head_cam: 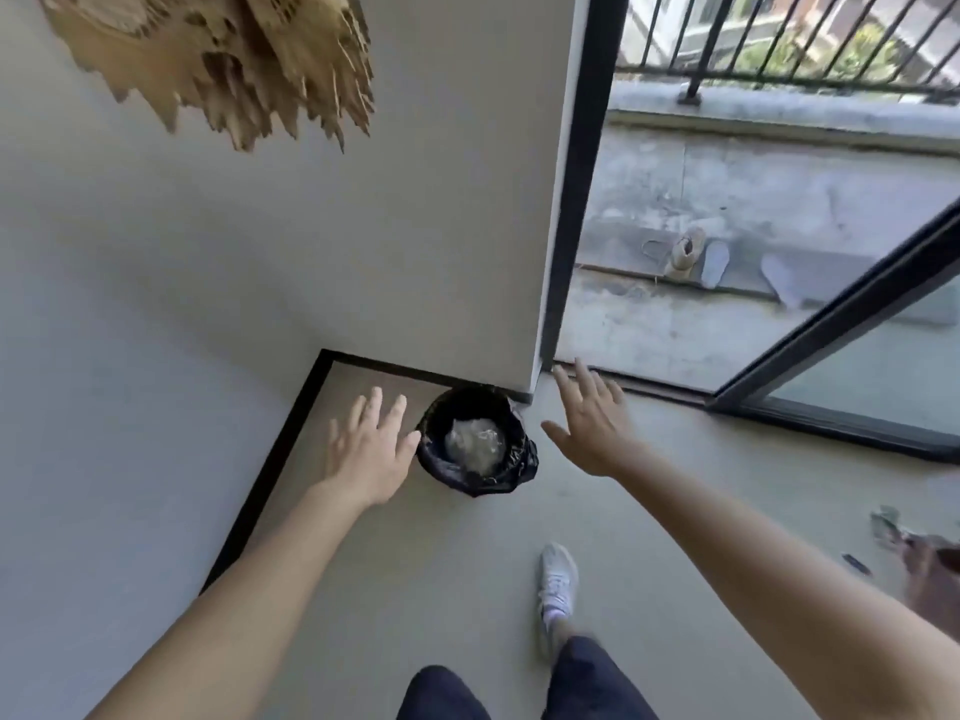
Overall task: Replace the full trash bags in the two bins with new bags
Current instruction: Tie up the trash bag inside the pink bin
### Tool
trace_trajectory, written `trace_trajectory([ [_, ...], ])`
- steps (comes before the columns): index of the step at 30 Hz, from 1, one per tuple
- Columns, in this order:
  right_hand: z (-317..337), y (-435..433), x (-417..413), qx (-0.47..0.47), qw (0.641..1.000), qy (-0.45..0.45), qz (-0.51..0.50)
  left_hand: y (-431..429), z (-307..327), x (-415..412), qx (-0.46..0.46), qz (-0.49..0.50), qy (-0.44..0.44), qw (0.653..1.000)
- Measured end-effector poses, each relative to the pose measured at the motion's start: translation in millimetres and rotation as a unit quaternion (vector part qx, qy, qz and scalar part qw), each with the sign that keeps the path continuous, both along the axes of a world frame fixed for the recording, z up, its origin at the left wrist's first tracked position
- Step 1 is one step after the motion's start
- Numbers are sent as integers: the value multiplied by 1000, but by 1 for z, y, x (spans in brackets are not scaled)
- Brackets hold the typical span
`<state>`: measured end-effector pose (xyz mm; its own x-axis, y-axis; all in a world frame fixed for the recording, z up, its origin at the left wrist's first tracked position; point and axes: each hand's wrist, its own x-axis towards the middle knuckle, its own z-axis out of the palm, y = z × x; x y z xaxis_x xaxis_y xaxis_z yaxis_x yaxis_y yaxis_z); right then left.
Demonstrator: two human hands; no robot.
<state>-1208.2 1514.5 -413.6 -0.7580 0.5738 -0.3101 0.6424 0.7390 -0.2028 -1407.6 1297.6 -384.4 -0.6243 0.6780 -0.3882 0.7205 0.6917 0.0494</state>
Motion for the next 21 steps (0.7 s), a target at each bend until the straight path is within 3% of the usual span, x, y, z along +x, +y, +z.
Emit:
trace_trajectory([
  [4,-57,21,-35,-86,994,-31,-55,25,-66,-43,20,86,-102,991],
  [9,-205,18,-59,-174,974,-29,-142,41,-226,-77,32,132,-157,978],
  [16,-421,-8,-63,-286,896,-43,-338,21,-459,-108,8,282,-234,930],
  [19,-477,-11,-68,-334,840,20,-427,18,-516,-123,45,382,-250,889],
  [21,-505,-9,-73,-372,788,69,-485,25,-542,-136,101,512,-270,809],
])
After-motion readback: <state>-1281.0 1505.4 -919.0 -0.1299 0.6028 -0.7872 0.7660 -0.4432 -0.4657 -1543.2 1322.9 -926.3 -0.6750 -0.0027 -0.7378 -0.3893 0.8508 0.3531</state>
